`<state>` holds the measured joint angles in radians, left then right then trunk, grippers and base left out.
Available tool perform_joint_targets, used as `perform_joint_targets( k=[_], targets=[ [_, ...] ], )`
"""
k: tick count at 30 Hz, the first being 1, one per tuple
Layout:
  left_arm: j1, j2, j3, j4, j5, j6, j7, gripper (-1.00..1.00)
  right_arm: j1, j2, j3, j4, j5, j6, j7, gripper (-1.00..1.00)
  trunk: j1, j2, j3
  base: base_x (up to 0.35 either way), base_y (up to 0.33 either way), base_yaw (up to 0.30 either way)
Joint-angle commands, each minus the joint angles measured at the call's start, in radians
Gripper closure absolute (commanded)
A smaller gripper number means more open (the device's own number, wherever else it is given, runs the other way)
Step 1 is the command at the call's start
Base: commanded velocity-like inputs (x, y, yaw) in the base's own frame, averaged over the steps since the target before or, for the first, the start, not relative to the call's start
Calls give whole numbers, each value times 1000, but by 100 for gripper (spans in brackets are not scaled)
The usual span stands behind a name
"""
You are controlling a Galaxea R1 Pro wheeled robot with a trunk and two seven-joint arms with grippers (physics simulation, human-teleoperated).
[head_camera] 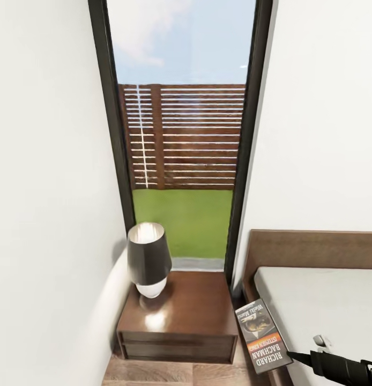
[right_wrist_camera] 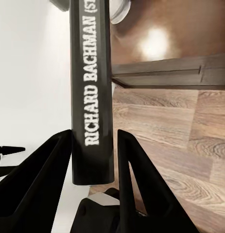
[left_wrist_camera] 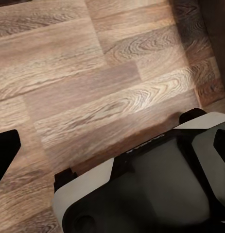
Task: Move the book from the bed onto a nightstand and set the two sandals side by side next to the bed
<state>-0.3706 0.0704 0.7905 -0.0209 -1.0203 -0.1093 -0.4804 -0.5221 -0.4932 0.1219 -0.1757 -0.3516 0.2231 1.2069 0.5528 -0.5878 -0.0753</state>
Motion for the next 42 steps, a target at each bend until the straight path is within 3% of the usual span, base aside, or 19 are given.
perform_joint_targets(
  k=[1, 18, 33, 37, 42],
  targets=[
    [-1, 0, 7, -1, -11, -4, -3, -100, -1, -1, 4, -1, -12, 10, 2, 100, 1, -2, -2, 322, 0, 0],
    [-1, 0, 7, -1, -11, -4, -3, -100, -1, -1, 4, -1, -12, 10, 3, 100, 1, -2, -2, 307, 0, 0],
    [-1, 0, 8, -1, -11, -5, -15, -100, -1, -1, 4, -1, -12, 10, 4, 100, 1, -2, -2, 16, 0, 0],
    [-1, -3, 5, -1, -12, -4, -80, -100, -1, -1, 4, -1, -12, 10, 5, 100, 1, -2, -2, 0, 0, 0],
    [-20, -2, 7, -21, 16, 5, -297, -100, -1, -1, 4, -1, -12, 10, 7, 100, 1, -2, -2, 0, 0, 0]
  ],
)
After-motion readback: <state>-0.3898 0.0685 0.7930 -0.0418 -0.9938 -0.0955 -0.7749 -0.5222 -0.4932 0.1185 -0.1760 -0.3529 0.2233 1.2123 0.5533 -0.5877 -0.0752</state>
